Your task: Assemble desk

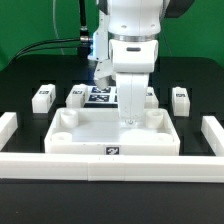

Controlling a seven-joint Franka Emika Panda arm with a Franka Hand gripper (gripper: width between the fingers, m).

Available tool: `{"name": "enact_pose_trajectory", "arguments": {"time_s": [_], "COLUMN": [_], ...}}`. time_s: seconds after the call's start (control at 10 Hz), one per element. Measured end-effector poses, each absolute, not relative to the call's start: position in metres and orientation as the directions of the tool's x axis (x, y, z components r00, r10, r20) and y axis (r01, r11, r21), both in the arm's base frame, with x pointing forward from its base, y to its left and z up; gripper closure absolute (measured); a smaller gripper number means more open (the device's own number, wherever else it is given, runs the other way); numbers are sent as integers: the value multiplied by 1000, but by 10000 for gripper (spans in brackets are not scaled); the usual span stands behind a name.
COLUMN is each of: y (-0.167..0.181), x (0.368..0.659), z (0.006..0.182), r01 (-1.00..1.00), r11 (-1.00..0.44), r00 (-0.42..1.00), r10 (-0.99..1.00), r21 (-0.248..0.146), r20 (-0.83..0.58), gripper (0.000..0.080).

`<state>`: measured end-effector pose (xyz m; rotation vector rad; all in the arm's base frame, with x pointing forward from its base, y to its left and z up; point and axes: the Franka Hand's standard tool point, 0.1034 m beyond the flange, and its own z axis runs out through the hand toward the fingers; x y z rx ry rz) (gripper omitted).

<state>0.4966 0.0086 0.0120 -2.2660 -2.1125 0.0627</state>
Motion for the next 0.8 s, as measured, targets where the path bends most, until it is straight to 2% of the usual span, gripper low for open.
{"name": "enact_pose_trajectory", "arguments": {"time_s": [0.1, 0.2, 0.3, 0.8], "y": [9, 9, 8, 8], "x": [496, 496, 498, 498], "z": [12, 12, 12, 12], "r01": [996, 996, 996, 996], "r11": [-70, -70, -71, -71], "r00": [70, 70, 71, 71], "r10": [998, 998, 997, 997], "r21": [-59, -60, -55, -54], "r20": [0, 0, 0, 0], "gripper": [566, 566, 732, 742]}}
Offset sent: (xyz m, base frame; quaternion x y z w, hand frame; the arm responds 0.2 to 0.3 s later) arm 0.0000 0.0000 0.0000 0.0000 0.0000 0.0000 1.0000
